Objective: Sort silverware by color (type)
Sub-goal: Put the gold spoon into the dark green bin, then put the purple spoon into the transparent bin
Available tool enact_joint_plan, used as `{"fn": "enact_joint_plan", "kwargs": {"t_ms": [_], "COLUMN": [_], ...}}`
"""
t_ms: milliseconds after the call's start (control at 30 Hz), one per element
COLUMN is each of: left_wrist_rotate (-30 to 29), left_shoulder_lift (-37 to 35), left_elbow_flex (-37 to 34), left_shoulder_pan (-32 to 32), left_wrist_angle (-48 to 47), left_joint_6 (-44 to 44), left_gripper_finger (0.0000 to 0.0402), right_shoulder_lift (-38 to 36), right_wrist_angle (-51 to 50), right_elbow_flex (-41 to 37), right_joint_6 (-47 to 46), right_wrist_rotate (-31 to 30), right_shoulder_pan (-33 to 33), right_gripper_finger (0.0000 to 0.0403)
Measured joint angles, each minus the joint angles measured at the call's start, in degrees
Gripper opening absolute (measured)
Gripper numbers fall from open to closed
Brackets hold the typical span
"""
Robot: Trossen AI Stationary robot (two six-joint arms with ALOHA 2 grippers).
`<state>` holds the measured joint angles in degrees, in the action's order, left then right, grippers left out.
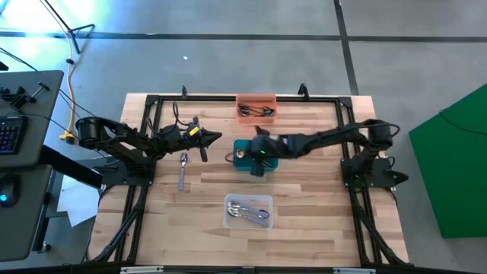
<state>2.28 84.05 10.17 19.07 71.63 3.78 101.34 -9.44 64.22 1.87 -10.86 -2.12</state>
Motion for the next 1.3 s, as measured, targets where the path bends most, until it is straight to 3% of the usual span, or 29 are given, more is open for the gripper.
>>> {"fn": "enact_joint_plan", "kwargs": {"t_ms": [133,367,500,667,767,967,1300], "left_wrist_rotate": [6.11,5.12,-1.77,-10.1,-12.06,-16.16,-18.24], "left_shoulder_lift": [0.0,-1.94,-6.01,-10.29,-12.17,-14.34,-14.97], "left_elbow_flex": [0.8,4.63,9.81,19.79,25.23,31.42,31.5], "left_shoulder_pan": [0.79,-2.31,-4.98,-7.75,-9.73,-14.52,-26.81], "left_wrist_angle": [-3.72,-15.84,-35.82,-64.97,-78.9,-97.17,-118.89], "left_joint_6": [6.36,7.58,5.61,4.61,6.01,14.25,45.04], "left_gripper_finger": [0.0005,0.0005,0.0006,0.0022,0.0038,0.0081,0.0159], "right_shoulder_lift": [-7.84,-21.86,-27.12,-28.39,-28.99,-29.53,-29.49], "right_wrist_angle": [17.19,36.3,46.32,62.02,67.68,69.8,70.15], "right_elbow_flex": [-12.13,-31.87,-41.86,-52.17,-55.48,-56.89,-56.86], "right_joint_6": [-2.67,-6.07,-4.91,-3.82,-2.36,-1.51,-3.15], "right_wrist_rotate": [-0.28,-6.55,-11.02,-13.74,-14.11,-16.13,-16.08], "right_shoulder_pan": [2.41,6.78,9.92,14.26,15.7,16.55,17.66], "right_gripper_finger": [0.0001,0.0,0.0,0.0,0.0,0.0,0.0]}}
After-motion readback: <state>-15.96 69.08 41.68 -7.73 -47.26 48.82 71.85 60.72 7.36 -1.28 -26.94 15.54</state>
